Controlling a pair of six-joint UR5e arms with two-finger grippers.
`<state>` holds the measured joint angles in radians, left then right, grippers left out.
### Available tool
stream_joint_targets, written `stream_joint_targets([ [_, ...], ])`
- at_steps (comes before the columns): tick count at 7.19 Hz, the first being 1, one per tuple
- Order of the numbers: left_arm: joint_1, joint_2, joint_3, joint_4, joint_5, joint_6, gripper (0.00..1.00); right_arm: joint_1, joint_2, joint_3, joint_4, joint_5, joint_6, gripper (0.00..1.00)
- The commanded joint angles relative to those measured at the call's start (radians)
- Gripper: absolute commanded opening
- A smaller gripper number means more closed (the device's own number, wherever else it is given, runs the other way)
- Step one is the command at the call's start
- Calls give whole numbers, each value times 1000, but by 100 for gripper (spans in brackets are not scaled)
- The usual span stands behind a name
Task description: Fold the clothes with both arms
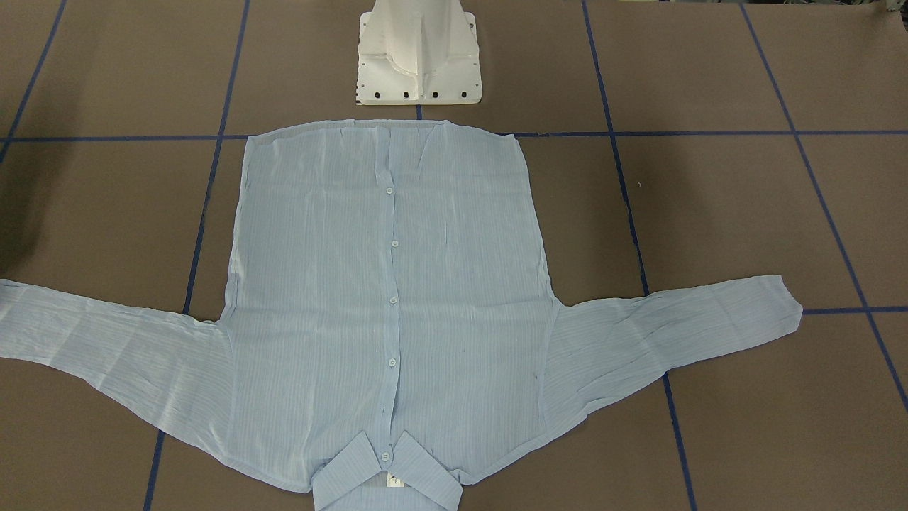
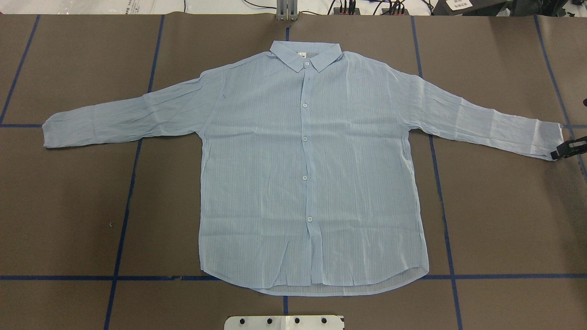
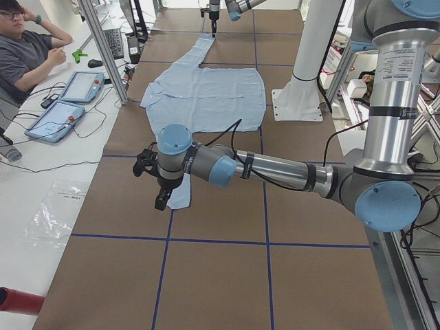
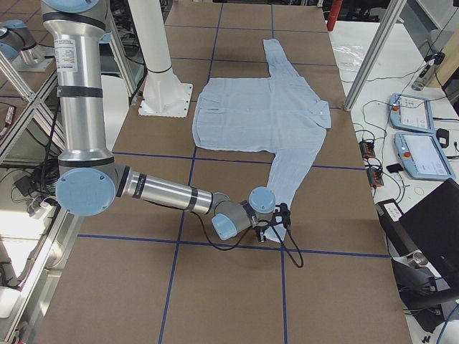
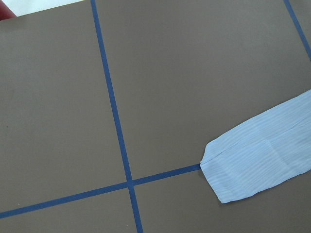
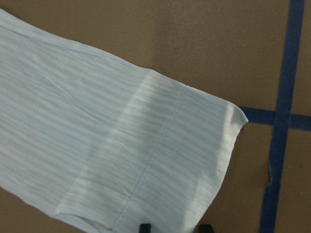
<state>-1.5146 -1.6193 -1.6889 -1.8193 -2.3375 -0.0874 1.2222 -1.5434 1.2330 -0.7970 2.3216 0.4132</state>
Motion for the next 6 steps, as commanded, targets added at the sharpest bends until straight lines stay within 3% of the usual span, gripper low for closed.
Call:
stream_joint_targets([
  [1,1,-2,2,0,1,0,99,5,2,41,1,18,1,0],
  [4,1,-4,6,0,1,0,99,34,2,182,-1,128,2,0],
  [6,1,-4,15,-14,1,-2,99,33,95,277,-40,197,40,0],
])
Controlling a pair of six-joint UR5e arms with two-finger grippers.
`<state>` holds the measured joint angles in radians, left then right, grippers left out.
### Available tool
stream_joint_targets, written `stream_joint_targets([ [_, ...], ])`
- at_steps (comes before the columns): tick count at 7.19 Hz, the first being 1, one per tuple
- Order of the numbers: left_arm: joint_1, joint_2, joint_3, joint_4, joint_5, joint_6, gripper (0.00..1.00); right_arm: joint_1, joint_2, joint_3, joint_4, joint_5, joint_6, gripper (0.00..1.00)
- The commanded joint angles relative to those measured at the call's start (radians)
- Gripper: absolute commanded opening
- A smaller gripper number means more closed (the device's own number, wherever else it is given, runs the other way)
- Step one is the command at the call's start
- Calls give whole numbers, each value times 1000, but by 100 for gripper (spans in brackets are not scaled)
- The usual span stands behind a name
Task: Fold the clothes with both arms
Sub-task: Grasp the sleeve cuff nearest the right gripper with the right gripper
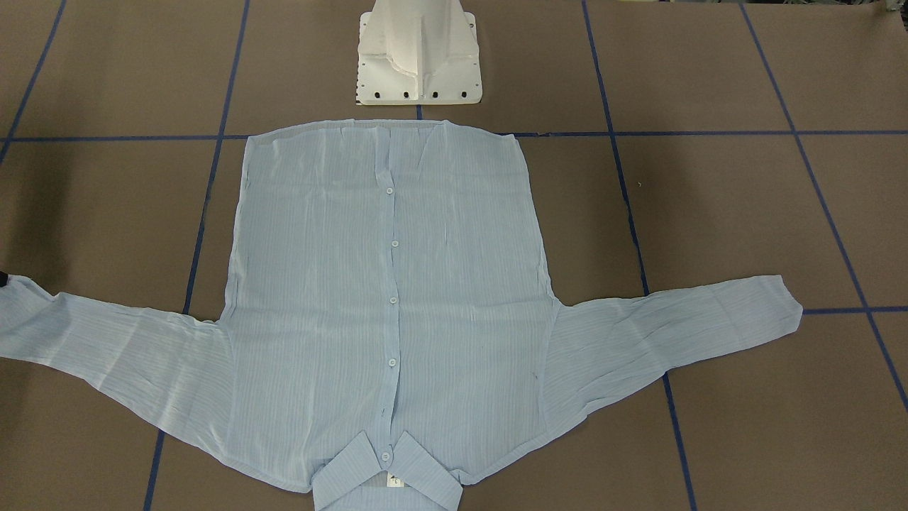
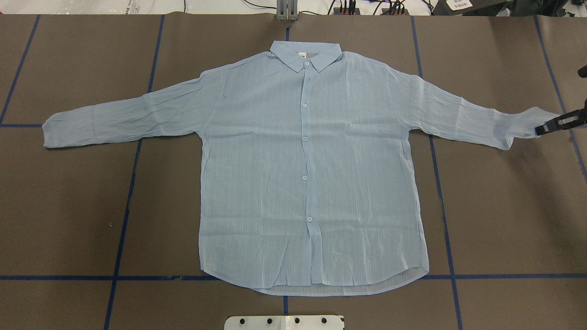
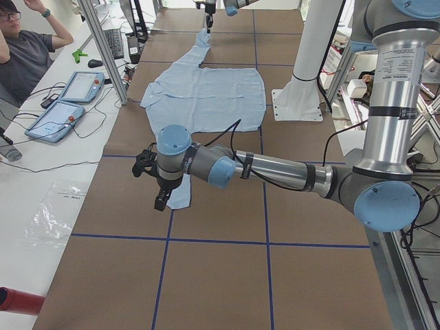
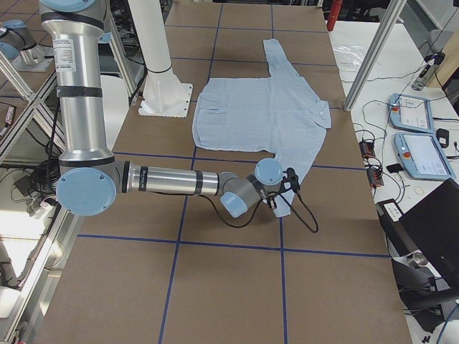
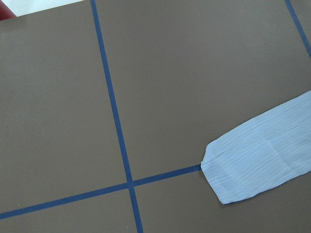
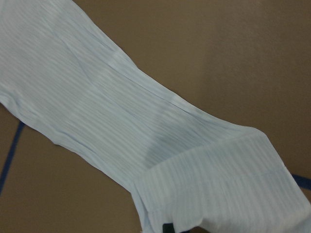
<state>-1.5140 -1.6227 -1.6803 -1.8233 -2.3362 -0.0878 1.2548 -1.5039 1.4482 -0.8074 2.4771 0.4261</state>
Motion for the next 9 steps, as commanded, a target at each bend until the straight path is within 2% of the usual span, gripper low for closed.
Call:
stream_joint_targets([
  [1,0,-2,13,-11,0,-1,99,-20,156,108,-106,58,98,0],
  [2,0,-5,14,-11,0,-1,99,-96,295,133,-186,60,237,0],
  [3,0,-6,16,-11,0,-1,99,-171,424,120,-234,39,335,0],
  [5,0,-9,59,-49,-2,-1,99,-280,615,106,-344,-53,392,0],
  [6,0,-9,86,-85,-2,-3,99,-331,661,80,-351,-113,393,0],
  [8,0,-9,113,-100,-2,-1,99,-423,798,-91,-342,-248,399,0],
  [9,0,-9,119,-103,-2,-1,99,-458,815,-133,-339,-289,399,0],
])
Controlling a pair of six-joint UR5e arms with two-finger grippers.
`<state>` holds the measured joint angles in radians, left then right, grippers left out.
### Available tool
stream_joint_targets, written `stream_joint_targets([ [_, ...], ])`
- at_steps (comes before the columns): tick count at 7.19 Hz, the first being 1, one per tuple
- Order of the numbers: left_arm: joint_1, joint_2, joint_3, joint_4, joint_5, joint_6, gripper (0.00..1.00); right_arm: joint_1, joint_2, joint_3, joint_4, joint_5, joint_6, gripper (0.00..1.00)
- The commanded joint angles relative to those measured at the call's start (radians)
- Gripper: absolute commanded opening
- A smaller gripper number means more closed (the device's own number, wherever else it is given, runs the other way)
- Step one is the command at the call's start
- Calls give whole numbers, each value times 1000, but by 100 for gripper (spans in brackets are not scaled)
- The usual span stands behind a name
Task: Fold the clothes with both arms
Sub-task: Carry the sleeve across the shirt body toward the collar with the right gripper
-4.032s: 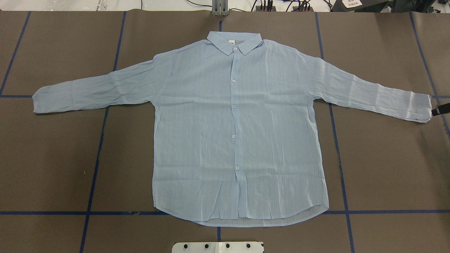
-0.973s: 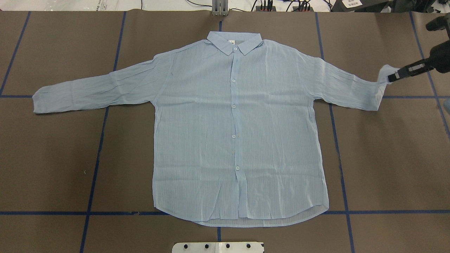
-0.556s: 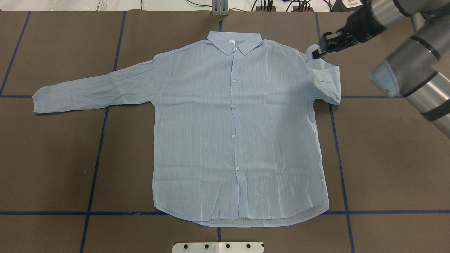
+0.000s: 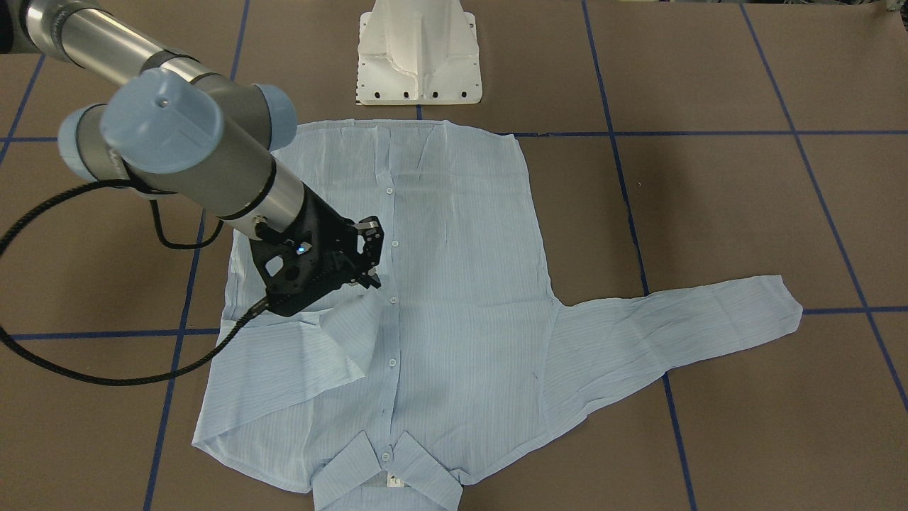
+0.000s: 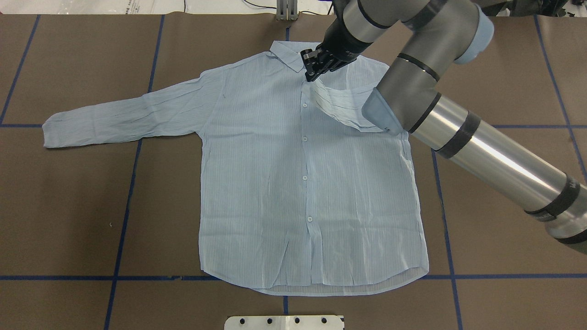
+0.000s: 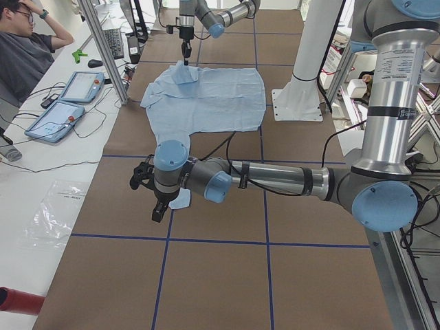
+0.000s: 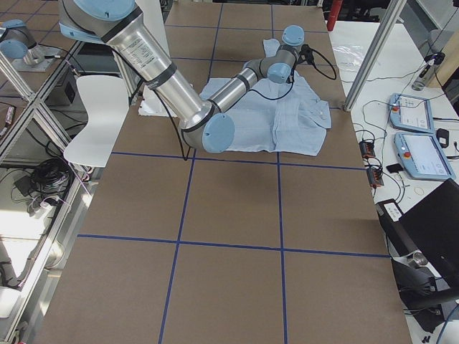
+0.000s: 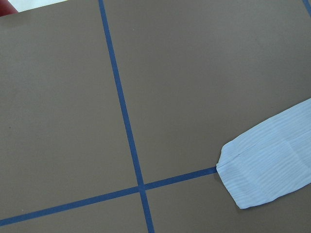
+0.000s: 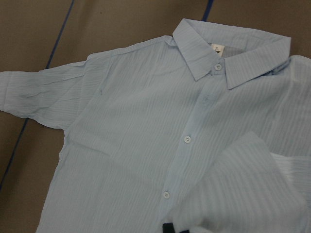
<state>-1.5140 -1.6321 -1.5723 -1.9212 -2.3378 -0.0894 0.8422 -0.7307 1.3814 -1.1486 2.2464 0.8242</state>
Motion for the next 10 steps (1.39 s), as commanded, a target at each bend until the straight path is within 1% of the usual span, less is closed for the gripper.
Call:
stream_joint_targets([
  [1,0,0,23,-19,0,0,99,-90,91,-144,3,-121,1,0],
  [2,0,-3,41,-44,0,0,99,-124,159,-245,3,-158,1,0],
  [3,0,-12,60,-56,1,0,99,-168,218,-339,1,-215,-2,0],
  [4,0,-18,67,-58,2,0,99,-234,258,-379,3,-343,0,69],
  [5,0,-23,78,-61,3,0,99,-276,290,-390,6,-438,1,100],
  [8,1,-55,123,-62,2,-3,99,-288,297,-386,4,-452,22,100],
  [9,8,-69,123,-65,3,-91,99,-287,292,-368,0,-452,111,100],
  [10,85,-58,123,-187,17,-237,99,-270,274,-326,-60,-446,145,100],
])
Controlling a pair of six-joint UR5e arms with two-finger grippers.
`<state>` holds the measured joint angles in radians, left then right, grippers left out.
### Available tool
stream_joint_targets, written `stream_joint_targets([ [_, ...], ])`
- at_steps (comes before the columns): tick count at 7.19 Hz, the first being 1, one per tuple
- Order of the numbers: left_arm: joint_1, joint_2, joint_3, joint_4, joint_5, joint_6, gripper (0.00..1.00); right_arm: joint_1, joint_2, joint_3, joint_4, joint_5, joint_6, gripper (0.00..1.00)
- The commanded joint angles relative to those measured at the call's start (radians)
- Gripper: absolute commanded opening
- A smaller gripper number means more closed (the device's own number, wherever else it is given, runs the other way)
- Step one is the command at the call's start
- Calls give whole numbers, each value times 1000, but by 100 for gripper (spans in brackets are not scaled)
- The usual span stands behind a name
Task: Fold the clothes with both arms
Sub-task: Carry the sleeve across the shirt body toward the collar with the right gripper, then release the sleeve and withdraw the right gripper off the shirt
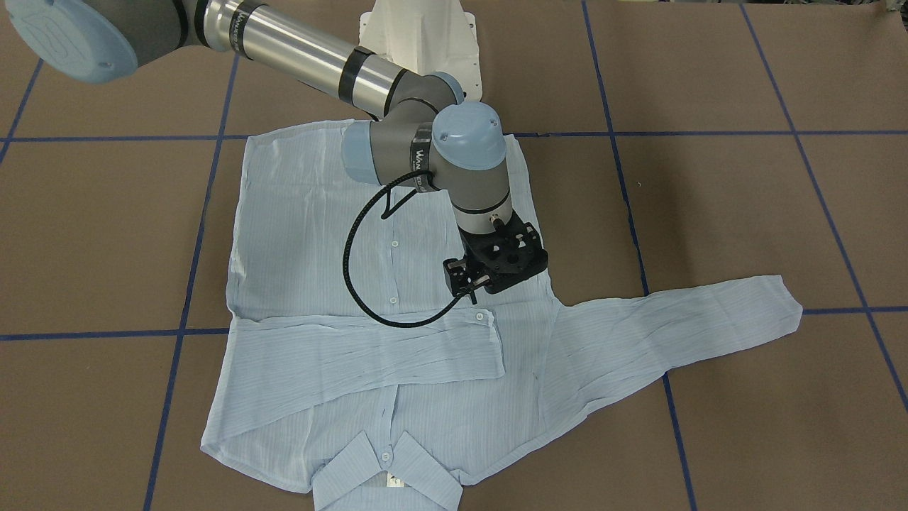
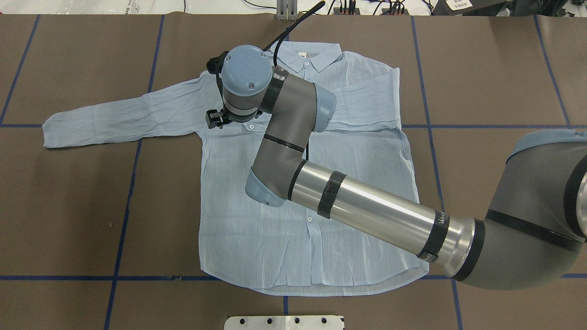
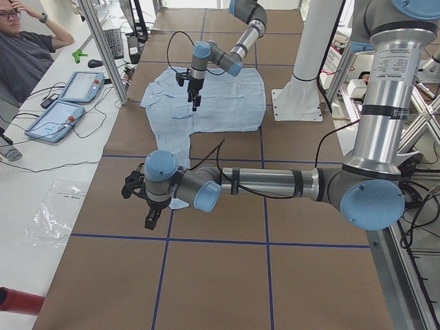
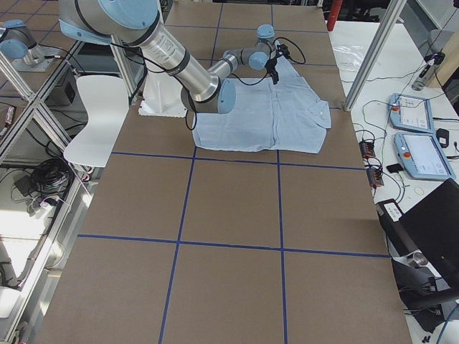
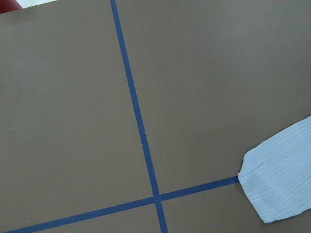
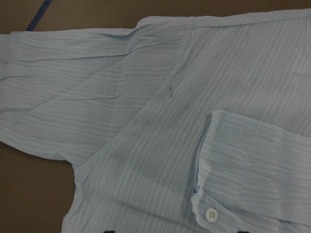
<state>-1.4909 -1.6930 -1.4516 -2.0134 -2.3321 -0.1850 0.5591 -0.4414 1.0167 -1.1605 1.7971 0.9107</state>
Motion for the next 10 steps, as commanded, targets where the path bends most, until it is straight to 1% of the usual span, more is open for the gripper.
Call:
stream_joint_targets([
  [1,140,24,10,-228,76,-342,99,57,-28,108,-189,33,47,100],
  [2,234,50,11,-343,133,-540,99,115,-60,187,-294,135,27,100],
  [3,289,71,11,-416,166,-668,98,171,-177,315,-327,203,-18,100],
  [4,355,76,8,-436,227,-780,98,227,-321,471,-393,244,-117,100],
  [5,416,78,10,-444,293,-835,98,293,-444,614,-486,266,-251,100],
  [6,444,76,13,-444,307,-856,97,358,-520,690,-555,281,-367,100],
  [7,458,75,31,-444,330,-855,96,427,-578,730,-599,339,-457,100],
  [8,459,59,55,-442,356,-847,94,496,-667,773,-599,416,-514,100],
  [9,463,38,83,-442,362,-838,92,546,-734,798,-597,453,-547,100],
  [10,463,26,102,-442,364,-799,88,574,-767,803,-597,455,-594,100],
])
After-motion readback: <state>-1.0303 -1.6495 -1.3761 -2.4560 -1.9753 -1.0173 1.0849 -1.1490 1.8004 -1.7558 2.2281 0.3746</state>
